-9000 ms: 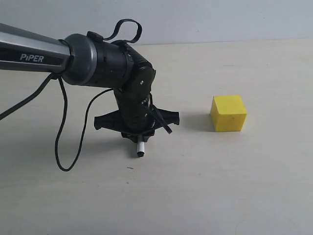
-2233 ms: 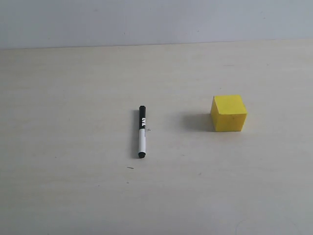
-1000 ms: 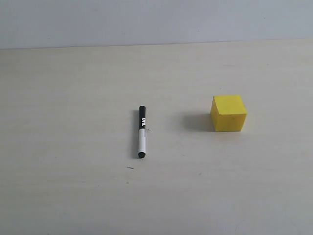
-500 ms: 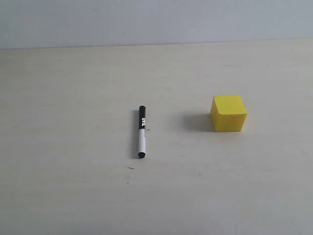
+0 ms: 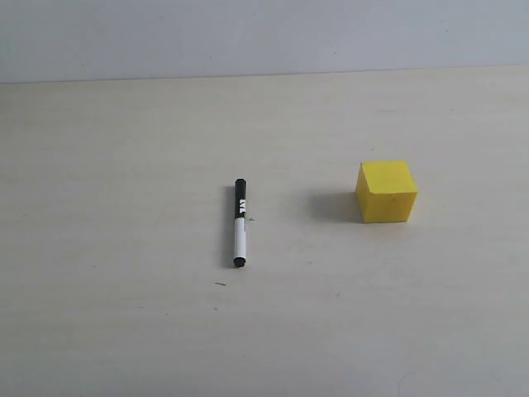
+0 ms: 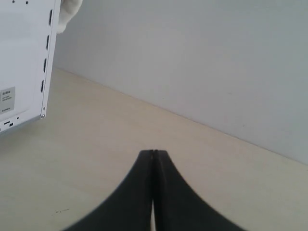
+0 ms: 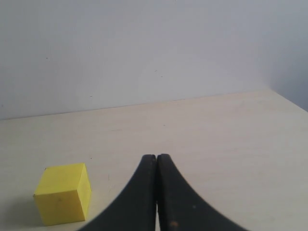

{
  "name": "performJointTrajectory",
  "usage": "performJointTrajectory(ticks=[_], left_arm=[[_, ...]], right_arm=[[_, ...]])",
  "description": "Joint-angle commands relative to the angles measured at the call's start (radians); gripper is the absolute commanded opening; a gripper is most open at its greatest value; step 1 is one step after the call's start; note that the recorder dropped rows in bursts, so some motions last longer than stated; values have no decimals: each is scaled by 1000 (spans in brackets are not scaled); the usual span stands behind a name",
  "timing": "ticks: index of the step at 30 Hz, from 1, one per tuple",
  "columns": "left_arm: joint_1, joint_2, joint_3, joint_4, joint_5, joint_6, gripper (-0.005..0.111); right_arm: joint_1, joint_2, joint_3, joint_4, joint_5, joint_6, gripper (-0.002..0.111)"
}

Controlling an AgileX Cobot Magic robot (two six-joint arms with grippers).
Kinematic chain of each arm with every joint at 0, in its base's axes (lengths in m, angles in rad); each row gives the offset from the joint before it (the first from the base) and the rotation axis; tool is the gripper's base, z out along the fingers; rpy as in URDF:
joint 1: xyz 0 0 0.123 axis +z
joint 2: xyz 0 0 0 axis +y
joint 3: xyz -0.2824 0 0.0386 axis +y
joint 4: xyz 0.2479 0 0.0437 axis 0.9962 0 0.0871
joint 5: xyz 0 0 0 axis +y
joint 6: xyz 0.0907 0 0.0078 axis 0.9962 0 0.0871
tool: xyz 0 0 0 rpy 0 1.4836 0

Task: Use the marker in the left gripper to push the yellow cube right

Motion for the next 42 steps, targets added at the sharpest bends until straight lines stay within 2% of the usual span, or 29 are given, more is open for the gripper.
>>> performJointTrajectory(ticks=[1,11,13,15,16,17,18,20,30,35,42], left_arm=[[1,-4,5,-2,2,2,0],[3,-4,5,29,2,4,0],[3,-4,5,-4,2,25,0],[3,-4,5,-182,2,193,0],[3,-4,5,-347,-5,396,0],[3,-4,5,-444,-18,531,0],[3,-4,5,-508,-35,639,0],[3,-4,5,-540,-39,732,0],[3,-4,102,-540,-118,742,0],[3,-4,102,-540,-9,742,0],[3,-4,102,-540,-7,742,0]], right_arm=[[-8,-6,4,0,-5,-3,0],[-8,-6,4,0,-5,-3,0],[-8,-6,4,0,-5,-3,0],[-8,-6,4,0,-5,-3,0],[-8,-6,4,0,-5,-3,0],[-8,-6,4,0,-5,-3,0],[-8,-6,4,0,-5,-3,0],[-8,-6,4,0,-5,-3,0],[-8,-6,4,0,-5,-3,0],[-8,-6,4,0,-5,-3,0],[-8,-6,4,0,-5,-3,0]])
